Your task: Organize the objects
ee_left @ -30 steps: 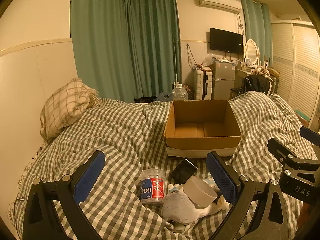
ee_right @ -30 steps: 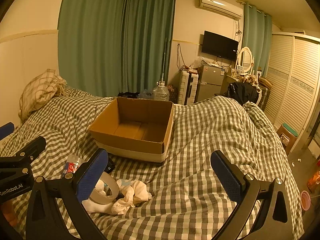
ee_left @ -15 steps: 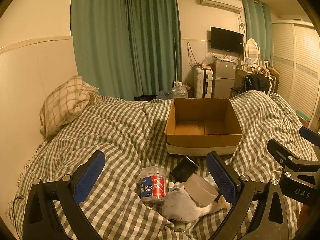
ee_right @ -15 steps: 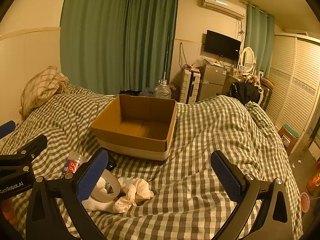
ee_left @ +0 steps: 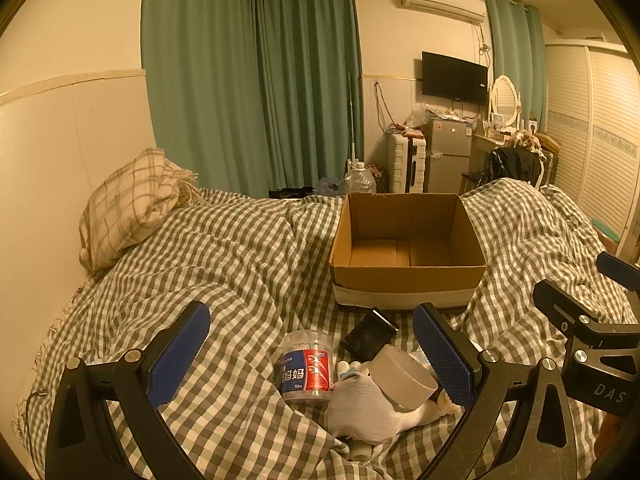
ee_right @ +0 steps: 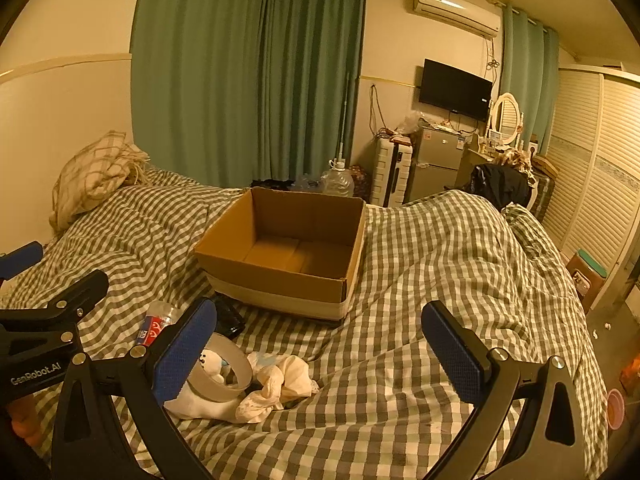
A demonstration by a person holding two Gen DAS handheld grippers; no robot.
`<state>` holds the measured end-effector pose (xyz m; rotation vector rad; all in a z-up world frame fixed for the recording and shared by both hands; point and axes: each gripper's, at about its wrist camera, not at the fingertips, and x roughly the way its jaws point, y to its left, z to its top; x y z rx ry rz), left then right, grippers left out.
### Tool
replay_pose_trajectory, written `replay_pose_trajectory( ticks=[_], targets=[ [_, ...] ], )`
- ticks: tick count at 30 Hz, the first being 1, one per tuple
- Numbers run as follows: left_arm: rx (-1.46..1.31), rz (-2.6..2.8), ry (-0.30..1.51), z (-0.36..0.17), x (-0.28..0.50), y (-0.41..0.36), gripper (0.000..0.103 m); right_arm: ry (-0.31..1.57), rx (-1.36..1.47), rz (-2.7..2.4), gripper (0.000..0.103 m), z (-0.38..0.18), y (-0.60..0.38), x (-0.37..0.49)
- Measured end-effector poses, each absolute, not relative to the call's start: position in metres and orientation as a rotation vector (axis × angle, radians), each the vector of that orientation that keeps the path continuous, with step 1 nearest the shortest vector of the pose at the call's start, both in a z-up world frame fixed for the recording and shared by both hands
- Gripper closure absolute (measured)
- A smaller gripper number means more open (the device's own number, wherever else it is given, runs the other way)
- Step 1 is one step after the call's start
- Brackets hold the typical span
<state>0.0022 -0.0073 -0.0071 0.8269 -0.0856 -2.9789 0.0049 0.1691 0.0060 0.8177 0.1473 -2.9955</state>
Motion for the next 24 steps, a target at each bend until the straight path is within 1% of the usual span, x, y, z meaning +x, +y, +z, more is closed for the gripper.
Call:
replay_pose_trajectory(
  ticks=[8, 11, 15, 17, 24],
  targets=[
    [0.884, -2.954, -0.078, -0.014, -0.001, -0.018, 0.0, 0.185, 0.83, -2.969, 0.0, 0.003, 0.162, 0.005],
    [0.933, -2.919, -0.1, -0.023, -0.005, -0.027, 0.0, 0.203, 0.862, -2.952, 0.0, -0.004, 0.158, 0.001],
    [1.012, -2.886, -0.076, -0.04, -0.011, -0.039, 0.0, 0.259, 0.927, -2.9, 0.001, -0.021, 0.146, -0.007],
    [1.038, -2.875, -0.064, -0.047, -0.014, -0.044, 0.0, 0.293, 0.977, -2.86, 0.006, -0.033, 0.137, -0.012],
    [1.121, -2.838, -0.055, -0.072, -0.022, -0.051, 0.0, 0.437, 1.143, -2.655, 0.015, -0.078, 0.099, -0.027]
  ],
)
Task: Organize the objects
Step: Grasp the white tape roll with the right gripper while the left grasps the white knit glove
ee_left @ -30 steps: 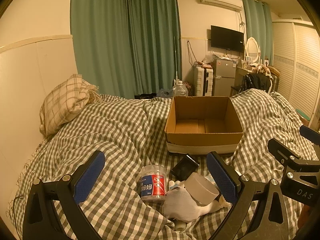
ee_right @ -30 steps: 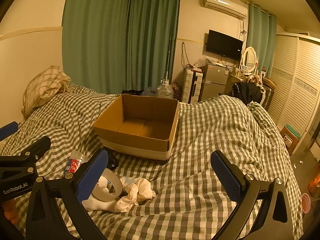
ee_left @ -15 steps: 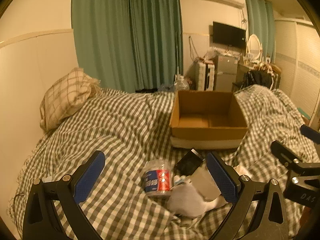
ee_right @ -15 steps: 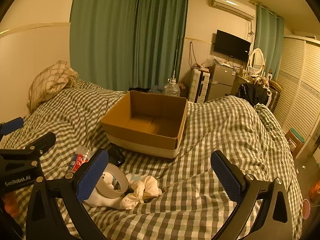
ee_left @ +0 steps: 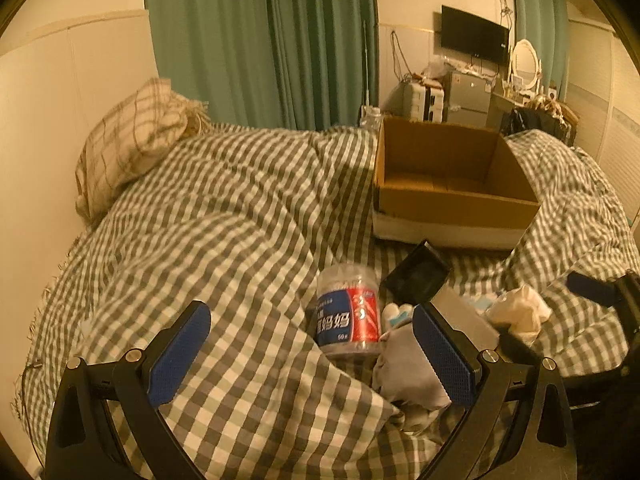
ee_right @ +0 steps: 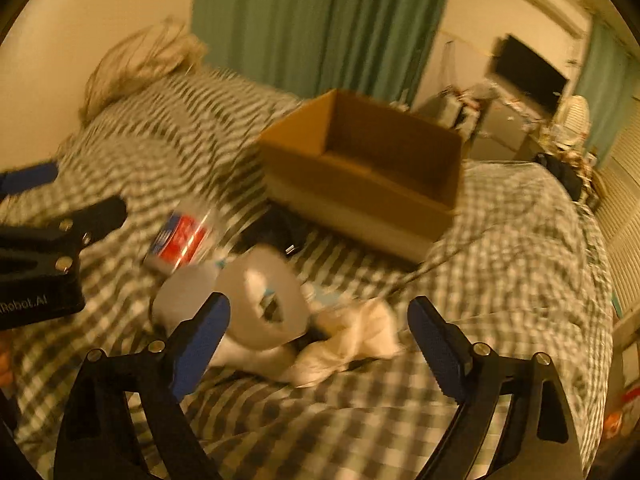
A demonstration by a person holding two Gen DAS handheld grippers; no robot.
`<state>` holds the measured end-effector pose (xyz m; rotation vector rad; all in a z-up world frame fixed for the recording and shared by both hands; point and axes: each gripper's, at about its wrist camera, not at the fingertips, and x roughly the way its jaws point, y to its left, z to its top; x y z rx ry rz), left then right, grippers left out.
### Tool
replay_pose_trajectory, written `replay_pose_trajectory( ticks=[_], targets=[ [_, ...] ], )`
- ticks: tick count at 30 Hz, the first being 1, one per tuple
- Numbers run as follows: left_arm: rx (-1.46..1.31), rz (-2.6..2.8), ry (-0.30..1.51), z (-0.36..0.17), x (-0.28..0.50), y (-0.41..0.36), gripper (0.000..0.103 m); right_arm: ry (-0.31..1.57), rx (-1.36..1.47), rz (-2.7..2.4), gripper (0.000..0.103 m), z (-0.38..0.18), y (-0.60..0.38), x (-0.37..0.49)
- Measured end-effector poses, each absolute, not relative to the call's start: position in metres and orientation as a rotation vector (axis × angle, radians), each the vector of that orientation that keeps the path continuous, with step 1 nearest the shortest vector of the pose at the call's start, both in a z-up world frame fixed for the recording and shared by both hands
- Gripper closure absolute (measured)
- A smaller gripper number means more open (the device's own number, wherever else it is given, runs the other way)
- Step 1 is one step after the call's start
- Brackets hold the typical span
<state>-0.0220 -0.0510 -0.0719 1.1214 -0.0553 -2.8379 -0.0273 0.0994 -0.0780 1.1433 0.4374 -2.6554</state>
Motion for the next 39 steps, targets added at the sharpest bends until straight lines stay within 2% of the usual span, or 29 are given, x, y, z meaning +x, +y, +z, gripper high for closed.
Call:
replay_pose_trajectory(
  ticks=[8, 11, 13, 15, 26, 28, 31, 32, 36, 39],
  targets=[
    [1.192, -2.799, -0.024, -0.089, -0.029, -0.057, 0.0, 0.568, 1.253, -2.527, 0.03, -0.113, 0.074, -0.039],
    [1.212, -2.792, -0.034, -0.092, -0.03, -0.055, 0.0, 0.58, 1.282, -2.479, 0.047, -0.122, 0.069, -0.043],
    [1.224, -2.783, -0.046, -0.095, -0.031, -0.053, 0.0, 0.577, 1.297, -2.458, 0.066, -0.125, 0.068, -0.046],
    [1.238, -2.773, -0.062, -0.097, -0.031, -0.049, 0.0, 0.574, 1.296, -2.466, 0.07, -0.124, 0.07, -0.046],
    [1.404, -2.892, -0.173, -0.117, -0.037, 0.002, 0.001, 0.374, 1.086, -2.669, 0.073, -0.063, 0.12, -0.031],
    [1.457, -2.888, -0.171, -0.125, -0.042, 0.006, 0.005, 0.349, 1.083, -2.68, 0.073, -0.061, 0.125, -0.032],
    [1.58, -2.89, -0.164, -0.142, -0.05, 0.013, 0.025, 0.323, 1.077, -2.69, 0.074, -0.059, 0.13, -0.031],
    [1.633, -2.9, -0.131, -0.147, -0.052, 0.013, 0.037, 0.319, 1.077, -2.691, 0.074, -0.057, 0.131, -0.032],
    [1.585, -2.94, -0.133, -0.136, -0.043, 0.014, 0.047, 0.295, 1.059, -2.693, 0.074, -0.05, 0.136, -0.029],
    [1.482, -2.96, -0.15, -0.116, -0.035, 0.011, 0.05, 0.268, 1.039, -2.695, 0.074, -0.04, 0.14, -0.027]
  ],
)
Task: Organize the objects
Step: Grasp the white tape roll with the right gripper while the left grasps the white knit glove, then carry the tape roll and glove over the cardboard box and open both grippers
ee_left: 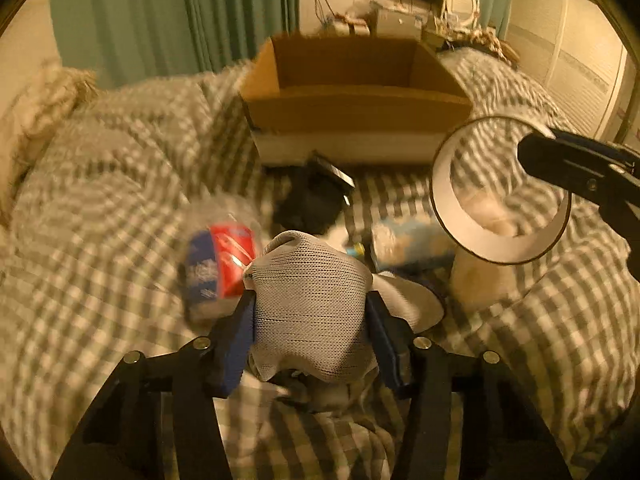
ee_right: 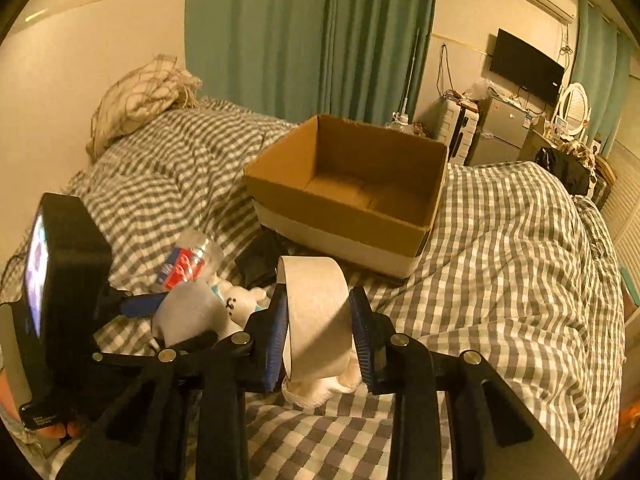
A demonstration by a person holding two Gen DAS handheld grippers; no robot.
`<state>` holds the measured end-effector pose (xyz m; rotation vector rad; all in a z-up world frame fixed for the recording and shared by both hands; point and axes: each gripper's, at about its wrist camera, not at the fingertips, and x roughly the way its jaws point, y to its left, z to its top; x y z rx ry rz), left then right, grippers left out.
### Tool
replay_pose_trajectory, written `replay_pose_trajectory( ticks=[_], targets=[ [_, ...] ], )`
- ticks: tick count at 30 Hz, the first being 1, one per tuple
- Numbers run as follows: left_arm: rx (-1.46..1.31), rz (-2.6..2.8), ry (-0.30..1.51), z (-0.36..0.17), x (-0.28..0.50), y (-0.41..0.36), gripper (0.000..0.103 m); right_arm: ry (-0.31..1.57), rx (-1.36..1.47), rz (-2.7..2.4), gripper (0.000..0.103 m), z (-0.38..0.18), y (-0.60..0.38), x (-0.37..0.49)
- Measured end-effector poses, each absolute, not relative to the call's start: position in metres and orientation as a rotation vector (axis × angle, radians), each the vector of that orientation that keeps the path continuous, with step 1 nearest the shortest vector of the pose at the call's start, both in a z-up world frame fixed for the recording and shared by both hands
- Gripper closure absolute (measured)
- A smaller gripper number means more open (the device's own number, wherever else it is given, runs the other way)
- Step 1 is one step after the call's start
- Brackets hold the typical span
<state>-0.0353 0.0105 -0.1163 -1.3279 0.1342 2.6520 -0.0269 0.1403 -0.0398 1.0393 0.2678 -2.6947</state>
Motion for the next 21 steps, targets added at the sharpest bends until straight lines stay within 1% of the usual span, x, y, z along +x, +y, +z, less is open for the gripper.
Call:
replay_pose_trajectory(
  ticks=[5, 13, 15, 18, 21],
  targets=[
    [-1.238, 2.696, 0.046, -0.073, -0.038, -0.002, 0.05, 0.245, 0.966, -2.718, 0.074, -0.009, 0.144, -0.025],
    [-1.066, 2.787, 0.084, 0.011, -0.075, -0.005, 0.05, 0.28, 0.832, -2.769, 0.074, 0.061, 0.151, -0.044],
    [-1.016, 2.813, 0.123, 0.03, -0.089, -0.002, 0.05, 0.304, 0.798, -2.791, 0.074, 0.079, 0.151, -0.057],
    [-0.975, 2.806, 0.176, 0.049, -0.117, 0.004, 0.05, 0.341, 0.773, -2.804, 0.074, 0.099, 0.149, -0.08],
    [-0.948, 2.807, 0.198, 0.056, -0.15, 0.01, 0.05, 0.373, 0.773, -2.806, 0.074, 0.106, 0.143, -0.11]
  ],
)
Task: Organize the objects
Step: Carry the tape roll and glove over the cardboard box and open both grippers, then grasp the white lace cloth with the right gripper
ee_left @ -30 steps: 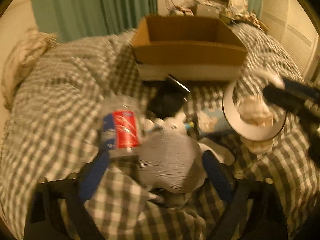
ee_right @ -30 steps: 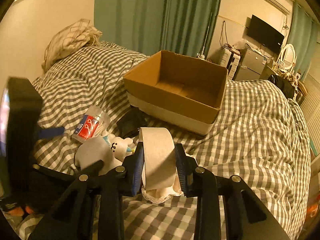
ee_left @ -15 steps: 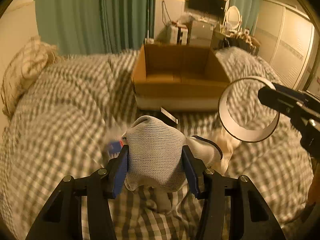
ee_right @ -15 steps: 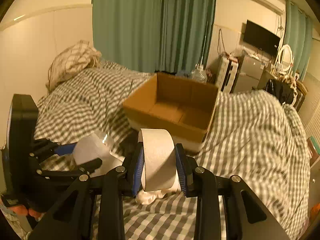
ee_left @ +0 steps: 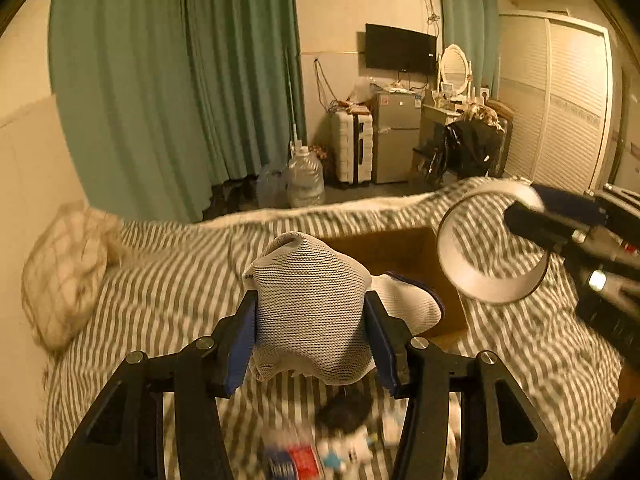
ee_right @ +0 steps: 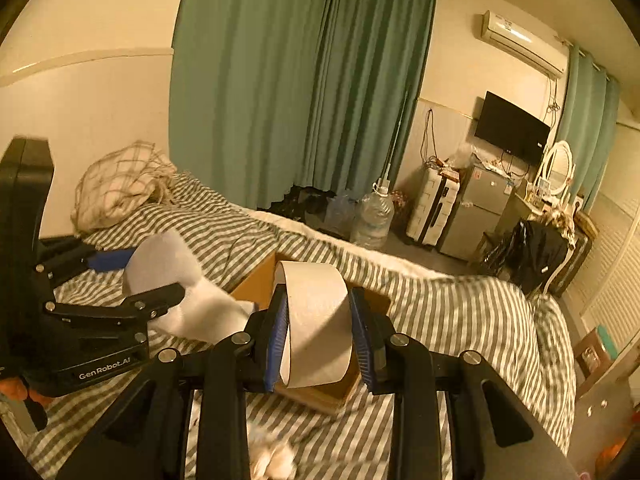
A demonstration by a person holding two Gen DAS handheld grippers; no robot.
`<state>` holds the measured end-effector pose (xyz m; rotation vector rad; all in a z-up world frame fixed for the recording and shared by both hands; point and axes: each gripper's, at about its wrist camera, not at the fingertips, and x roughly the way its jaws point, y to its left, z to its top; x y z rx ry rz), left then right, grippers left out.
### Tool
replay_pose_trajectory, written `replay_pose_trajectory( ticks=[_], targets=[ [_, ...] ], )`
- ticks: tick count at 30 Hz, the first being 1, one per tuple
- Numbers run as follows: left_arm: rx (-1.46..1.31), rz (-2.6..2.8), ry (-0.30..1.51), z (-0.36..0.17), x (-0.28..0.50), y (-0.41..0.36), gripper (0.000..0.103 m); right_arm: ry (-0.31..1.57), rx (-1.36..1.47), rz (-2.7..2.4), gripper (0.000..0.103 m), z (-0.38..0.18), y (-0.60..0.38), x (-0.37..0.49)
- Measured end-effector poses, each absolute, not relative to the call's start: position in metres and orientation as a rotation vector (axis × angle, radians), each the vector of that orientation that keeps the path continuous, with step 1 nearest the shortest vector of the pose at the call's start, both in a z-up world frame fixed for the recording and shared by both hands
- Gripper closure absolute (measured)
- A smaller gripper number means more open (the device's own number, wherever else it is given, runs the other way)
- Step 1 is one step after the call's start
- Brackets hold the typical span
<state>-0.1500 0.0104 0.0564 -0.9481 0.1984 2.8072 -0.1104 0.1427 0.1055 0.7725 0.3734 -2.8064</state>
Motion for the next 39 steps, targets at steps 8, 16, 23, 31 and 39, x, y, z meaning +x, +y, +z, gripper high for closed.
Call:
replay_pose_trajectory(
  ticks=[8, 16, 23, 31, 39],
  targets=[
    [-1.055, 2.774, 0.175, 0.006, -0.233, 0.018, 0.051, 0.355, 0.906, -2.805, 0.074, 0.061, 0.146, -0.203],
    [-1.145, 2.725, 0.19, -0.048, -0.266, 0.02, 0.051, 0.254, 1.022, -2.793, 0.073, -0.004, 0.166, -0.251],
    [-1.066, 2.765, 0.154, -0.022, -0.246, 0.017, 0.004, 0.179, 0.921, -2.847, 0.017, 0.02, 0.182, -0.235],
    [-1.004, 2.835, 0.145, 0.029, -0.184, -0.011, 0.0, 0.21, 0.839, -2.914, 0.009, 0.091, 0.191, -0.168],
    [-1.012, 2.901, 0.156, 0.032, -0.108, -0.032, 0.0, 0.31, 0.861, -2.907, 0.0, 0.098, 0.178, -0.087]
  ],
)
